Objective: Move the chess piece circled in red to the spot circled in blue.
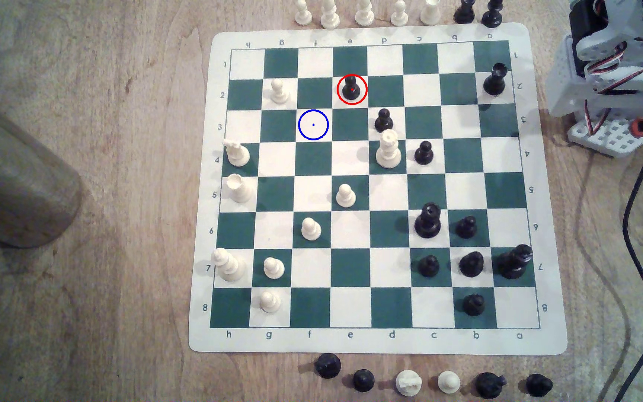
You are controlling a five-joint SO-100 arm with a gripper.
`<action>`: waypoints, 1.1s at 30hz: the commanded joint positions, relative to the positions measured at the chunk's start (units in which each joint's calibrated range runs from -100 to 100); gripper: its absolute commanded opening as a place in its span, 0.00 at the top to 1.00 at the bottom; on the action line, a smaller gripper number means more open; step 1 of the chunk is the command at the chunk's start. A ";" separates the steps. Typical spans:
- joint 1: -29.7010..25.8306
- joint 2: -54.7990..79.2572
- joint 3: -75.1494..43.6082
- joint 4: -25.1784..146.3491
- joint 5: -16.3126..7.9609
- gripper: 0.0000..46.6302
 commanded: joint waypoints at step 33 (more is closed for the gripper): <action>11.92 0.31 -43.88 145.81 -3.52 0.73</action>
